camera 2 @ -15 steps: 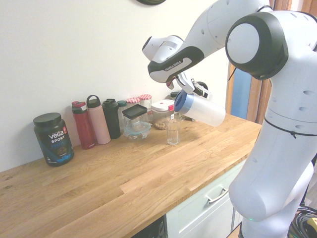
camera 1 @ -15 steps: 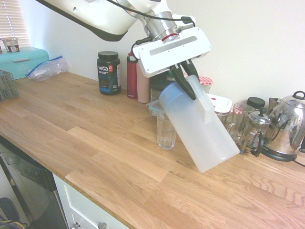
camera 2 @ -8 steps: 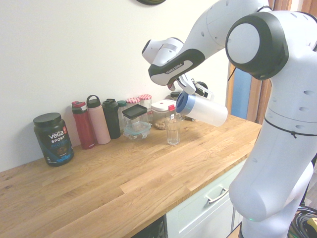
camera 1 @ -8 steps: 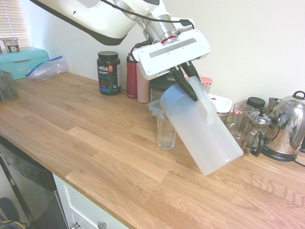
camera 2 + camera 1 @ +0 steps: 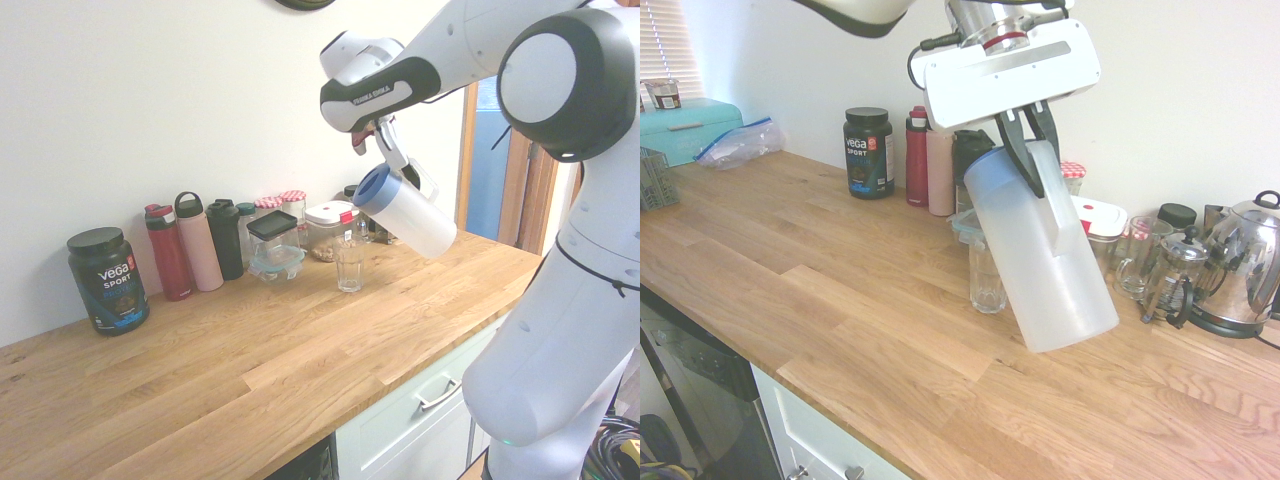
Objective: Pour me some water
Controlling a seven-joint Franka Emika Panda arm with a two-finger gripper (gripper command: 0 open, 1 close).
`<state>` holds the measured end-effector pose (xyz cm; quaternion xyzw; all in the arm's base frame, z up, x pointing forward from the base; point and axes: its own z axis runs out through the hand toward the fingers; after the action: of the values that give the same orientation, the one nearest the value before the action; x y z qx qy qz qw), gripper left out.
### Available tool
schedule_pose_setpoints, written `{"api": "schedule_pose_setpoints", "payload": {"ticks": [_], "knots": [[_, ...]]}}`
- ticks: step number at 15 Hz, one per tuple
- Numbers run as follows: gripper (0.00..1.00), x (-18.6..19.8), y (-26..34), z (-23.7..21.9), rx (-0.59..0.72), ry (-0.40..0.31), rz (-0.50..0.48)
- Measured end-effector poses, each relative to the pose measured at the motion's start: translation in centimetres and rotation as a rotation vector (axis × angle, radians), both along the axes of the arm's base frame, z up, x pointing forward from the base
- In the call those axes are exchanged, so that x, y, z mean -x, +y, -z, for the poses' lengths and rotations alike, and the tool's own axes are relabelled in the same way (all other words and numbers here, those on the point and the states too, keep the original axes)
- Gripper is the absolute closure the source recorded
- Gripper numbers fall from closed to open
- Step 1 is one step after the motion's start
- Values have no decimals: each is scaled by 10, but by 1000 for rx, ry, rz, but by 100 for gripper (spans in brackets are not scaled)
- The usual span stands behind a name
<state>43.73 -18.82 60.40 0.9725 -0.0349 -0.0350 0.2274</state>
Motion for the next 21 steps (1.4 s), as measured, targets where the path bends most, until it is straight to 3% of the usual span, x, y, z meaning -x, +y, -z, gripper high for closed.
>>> {"api": "schedule_pose_setpoints", "payload": {"ticks": [7,12,16,21], "knots": [[100,64,-62,-22,-342,-232,144],[100,138,-63,-24,-445,-405,231],[100,186,-7,7,-471,-439,328],[100,204,82,51,-499,-540,387]]}}
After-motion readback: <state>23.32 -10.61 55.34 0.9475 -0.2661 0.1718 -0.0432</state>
